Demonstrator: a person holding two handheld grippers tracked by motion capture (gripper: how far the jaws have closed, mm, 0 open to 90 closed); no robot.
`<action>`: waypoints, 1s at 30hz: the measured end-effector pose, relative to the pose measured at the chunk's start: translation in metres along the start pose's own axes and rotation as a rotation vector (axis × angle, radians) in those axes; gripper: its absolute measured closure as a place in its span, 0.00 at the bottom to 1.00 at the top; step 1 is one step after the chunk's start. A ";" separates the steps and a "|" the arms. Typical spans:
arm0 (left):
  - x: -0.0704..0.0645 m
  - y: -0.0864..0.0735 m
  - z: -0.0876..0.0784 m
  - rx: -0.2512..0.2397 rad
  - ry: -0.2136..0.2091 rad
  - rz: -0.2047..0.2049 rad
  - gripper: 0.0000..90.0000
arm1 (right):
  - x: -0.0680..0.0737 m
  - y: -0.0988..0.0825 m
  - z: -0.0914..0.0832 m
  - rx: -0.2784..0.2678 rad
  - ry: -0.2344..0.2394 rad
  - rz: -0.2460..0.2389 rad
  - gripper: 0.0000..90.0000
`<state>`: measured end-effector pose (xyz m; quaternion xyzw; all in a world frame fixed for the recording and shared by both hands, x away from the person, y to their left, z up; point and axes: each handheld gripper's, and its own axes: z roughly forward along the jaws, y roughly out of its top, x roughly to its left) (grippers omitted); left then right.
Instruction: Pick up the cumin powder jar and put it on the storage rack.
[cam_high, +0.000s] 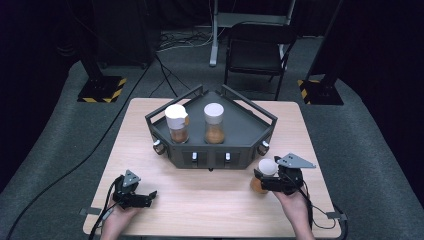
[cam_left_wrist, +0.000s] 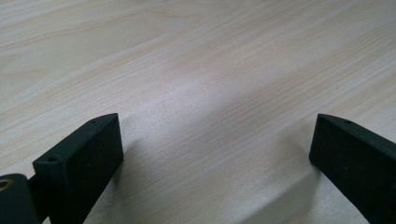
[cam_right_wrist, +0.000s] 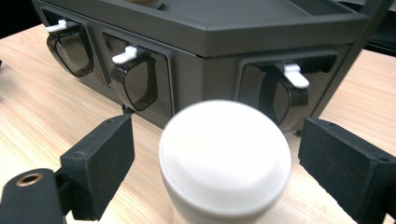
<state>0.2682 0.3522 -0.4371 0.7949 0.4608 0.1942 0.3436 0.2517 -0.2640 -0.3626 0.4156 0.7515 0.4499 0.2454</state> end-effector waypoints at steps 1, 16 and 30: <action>0.000 0.000 0.000 0.000 0.001 0.000 0.03 | -0.001 -0.003 -0.001 -0.003 0.002 0.002 0.11; 0.000 0.000 0.000 0.000 0.001 -0.001 0.03 | -0.008 -0.039 -0.009 0.018 -0.003 0.038 0.11; 0.000 0.000 0.000 0.000 0.001 0.000 0.03 | -0.022 -0.070 -0.004 0.093 -0.039 0.093 0.11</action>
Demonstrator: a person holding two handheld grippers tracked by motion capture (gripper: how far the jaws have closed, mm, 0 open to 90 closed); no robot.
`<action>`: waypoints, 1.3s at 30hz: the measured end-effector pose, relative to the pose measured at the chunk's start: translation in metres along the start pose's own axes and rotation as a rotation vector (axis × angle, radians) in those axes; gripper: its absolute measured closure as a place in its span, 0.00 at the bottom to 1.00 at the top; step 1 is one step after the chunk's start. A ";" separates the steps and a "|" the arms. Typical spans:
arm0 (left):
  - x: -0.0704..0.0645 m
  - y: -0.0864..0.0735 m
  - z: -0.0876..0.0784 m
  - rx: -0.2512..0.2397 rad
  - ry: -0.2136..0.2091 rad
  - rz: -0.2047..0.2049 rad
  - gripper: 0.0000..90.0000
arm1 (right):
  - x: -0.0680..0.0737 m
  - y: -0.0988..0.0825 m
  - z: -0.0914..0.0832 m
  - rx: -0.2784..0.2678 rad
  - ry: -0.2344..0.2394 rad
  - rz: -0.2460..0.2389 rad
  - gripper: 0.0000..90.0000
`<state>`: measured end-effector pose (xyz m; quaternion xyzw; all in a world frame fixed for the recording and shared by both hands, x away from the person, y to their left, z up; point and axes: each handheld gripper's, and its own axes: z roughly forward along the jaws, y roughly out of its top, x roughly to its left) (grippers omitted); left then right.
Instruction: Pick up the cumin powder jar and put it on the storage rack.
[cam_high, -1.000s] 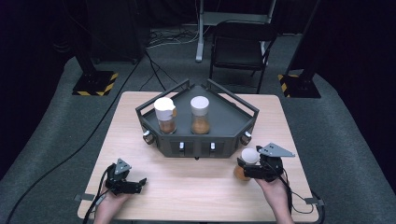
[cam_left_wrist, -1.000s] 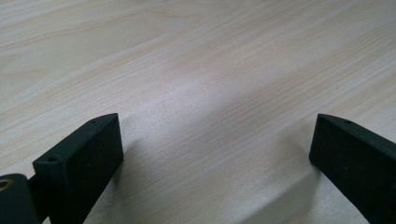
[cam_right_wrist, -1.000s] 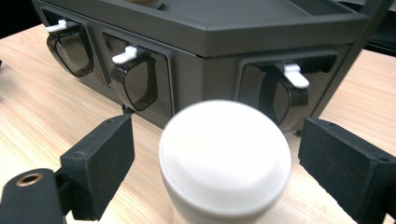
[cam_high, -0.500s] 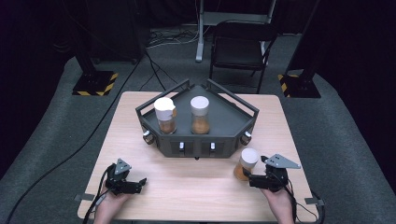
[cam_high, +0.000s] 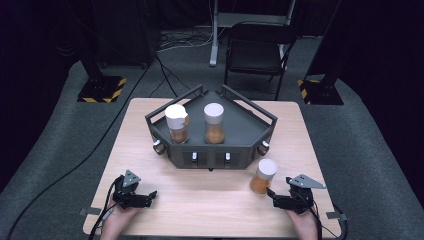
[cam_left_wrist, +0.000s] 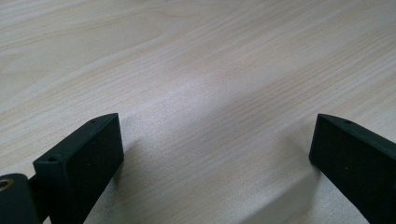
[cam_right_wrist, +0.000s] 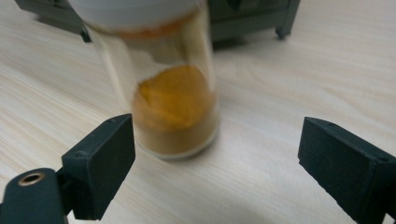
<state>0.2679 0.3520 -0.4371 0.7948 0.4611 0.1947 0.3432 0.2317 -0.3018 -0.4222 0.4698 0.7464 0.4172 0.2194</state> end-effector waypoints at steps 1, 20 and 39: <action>0.000 0.000 0.000 0.000 0.000 0.000 0.03 | -0.001 -0.001 0.001 0.008 -0.004 0.003 0.11; 0.000 0.000 0.000 0.000 0.000 0.000 0.03 | 0.000 -0.006 0.007 0.096 -0.070 0.000 0.12; 0.000 0.000 0.000 0.000 0.000 0.000 0.03 | 0.003 -0.005 0.014 0.137 -0.083 -0.016 0.11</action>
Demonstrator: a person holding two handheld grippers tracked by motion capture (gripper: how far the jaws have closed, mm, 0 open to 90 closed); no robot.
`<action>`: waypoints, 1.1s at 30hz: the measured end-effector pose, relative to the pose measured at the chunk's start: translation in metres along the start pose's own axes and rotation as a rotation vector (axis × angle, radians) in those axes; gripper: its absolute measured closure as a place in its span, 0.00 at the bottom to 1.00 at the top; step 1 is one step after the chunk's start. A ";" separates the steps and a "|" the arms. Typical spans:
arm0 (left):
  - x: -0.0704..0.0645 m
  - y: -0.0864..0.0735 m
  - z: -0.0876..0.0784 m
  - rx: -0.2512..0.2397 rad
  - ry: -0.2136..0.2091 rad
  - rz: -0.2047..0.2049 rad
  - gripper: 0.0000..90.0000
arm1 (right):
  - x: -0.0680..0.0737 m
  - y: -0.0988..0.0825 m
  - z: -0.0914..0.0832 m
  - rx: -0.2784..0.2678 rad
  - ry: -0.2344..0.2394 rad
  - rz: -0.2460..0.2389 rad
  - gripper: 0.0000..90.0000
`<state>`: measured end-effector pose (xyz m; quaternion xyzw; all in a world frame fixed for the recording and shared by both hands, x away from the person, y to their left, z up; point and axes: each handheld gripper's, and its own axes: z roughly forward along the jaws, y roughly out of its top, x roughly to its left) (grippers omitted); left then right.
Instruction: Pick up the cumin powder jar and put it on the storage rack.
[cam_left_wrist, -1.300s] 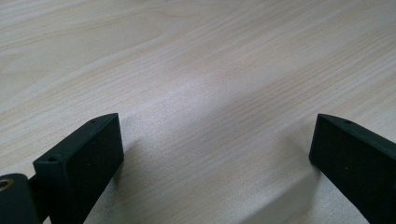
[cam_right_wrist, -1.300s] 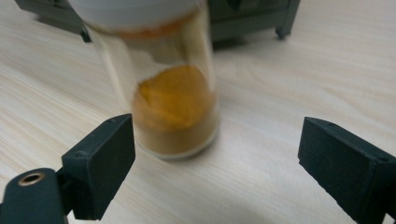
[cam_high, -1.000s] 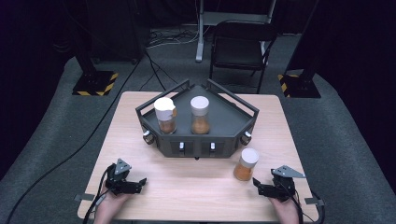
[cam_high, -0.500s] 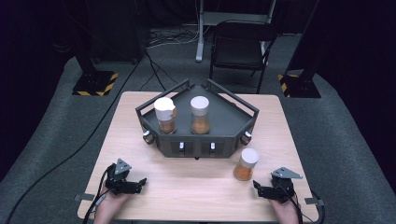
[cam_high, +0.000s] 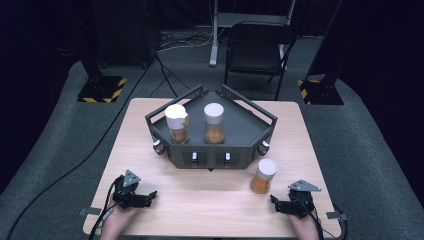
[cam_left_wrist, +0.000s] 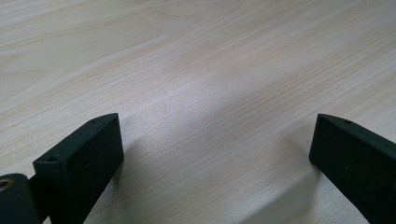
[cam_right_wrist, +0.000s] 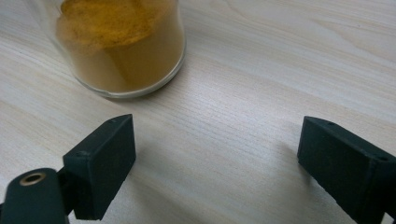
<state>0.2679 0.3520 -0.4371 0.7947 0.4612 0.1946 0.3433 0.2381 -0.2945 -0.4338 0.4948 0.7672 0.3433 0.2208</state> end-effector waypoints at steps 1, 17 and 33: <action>0.000 0.000 0.000 0.000 0.000 0.000 0.03 | 0.001 0.000 0.000 0.002 -0.002 -0.001 0.11; 0.000 0.000 0.000 0.000 0.000 0.000 0.03 | 0.001 0.001 0.001 0.004 -0.004 -0.005 0.10; 0.000 0.000 0.000 0.000 0.000 0.000 0.03 | 0.002 0.001 0.001 0.006 -0.006 -0.002 0.10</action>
